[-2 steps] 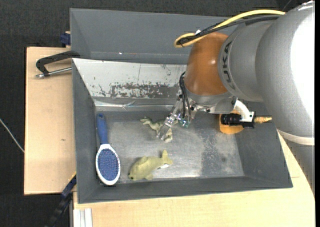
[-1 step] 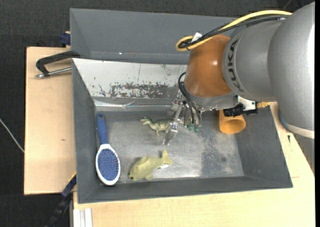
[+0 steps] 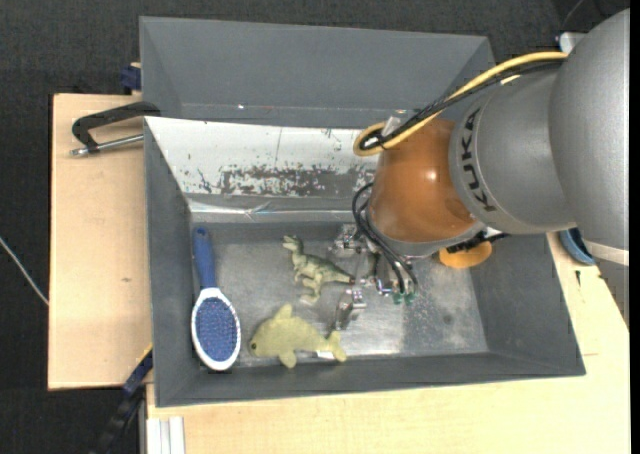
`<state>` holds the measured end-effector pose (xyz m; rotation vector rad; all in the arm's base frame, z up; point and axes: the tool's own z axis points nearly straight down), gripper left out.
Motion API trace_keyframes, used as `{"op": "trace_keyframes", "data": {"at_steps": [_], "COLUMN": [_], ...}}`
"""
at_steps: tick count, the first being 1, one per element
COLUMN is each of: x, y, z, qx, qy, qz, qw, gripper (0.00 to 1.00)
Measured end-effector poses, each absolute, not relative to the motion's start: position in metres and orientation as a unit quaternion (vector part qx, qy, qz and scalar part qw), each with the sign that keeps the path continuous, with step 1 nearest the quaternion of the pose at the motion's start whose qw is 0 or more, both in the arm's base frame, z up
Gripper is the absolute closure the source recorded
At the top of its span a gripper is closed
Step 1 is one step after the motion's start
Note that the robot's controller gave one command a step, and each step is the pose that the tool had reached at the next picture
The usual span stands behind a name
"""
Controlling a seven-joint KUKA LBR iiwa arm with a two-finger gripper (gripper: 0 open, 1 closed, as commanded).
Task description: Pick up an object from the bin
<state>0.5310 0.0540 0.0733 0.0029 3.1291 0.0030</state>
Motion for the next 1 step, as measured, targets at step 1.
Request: {"op": "trace_keyframes", "data": {"at_steps": [1], "x": [0.5715], "y": [0.0502], "z": [0.0726], "qx": [-0.045], "qy": [0.999], "qz": [0.001], "qw": [0.003], "gripper": [0.0]}}
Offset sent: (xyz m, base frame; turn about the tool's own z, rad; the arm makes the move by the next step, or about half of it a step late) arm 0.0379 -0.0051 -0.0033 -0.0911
